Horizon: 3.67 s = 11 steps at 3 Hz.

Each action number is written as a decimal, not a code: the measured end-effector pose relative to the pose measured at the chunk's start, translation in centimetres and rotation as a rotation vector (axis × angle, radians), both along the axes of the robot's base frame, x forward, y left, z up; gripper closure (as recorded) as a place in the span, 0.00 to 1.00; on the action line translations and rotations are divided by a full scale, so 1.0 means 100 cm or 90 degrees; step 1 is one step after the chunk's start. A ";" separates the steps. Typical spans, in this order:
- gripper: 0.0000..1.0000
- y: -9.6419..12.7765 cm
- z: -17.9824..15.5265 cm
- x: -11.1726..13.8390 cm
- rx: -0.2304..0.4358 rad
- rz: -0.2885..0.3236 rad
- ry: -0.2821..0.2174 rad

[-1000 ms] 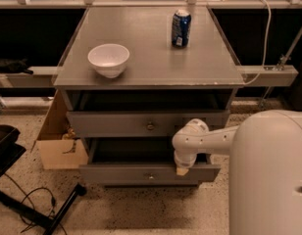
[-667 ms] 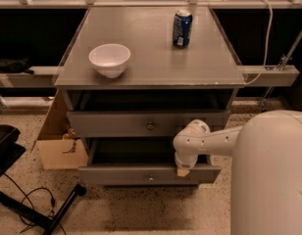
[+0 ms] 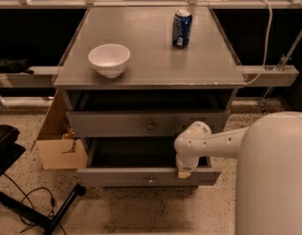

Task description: Open middle drawer

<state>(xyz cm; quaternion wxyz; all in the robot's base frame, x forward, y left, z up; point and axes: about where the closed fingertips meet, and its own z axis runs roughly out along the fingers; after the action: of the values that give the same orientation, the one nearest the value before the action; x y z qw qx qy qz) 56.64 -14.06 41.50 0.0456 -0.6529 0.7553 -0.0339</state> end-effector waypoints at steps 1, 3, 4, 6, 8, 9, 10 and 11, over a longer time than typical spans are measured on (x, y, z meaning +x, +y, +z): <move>0.85 0.000 0.000 0.000 0.000 0.000 0.000; 0.31 0.000 0.000 0.000 0.000 0.000 0.000; 0.08 0.000 0.000 0.000 0.000 0.000 0.000; 0.00 0.000 0.000 0.000 0.000 0.000 0.000; 0.26 0.004 -0.011 -0.032 -0.026 -0.017 0.044; 0.49 0.007 -0.011 -0.053 -0.019 -0.022 0.072; 0.72 0.008 -0.006 -0.075 -0.007 -0.028 0.101; 0.95 0.007 -0.005 -0.095 0.001 -0.031 0.133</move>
Offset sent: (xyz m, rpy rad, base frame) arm 0.0000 0.0000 0.0000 0.0000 0.0000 0.0000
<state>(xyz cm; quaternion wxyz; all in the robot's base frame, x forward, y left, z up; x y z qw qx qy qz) 47.18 -13.31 40.99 -0.0339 -0.6343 0.7716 0.0341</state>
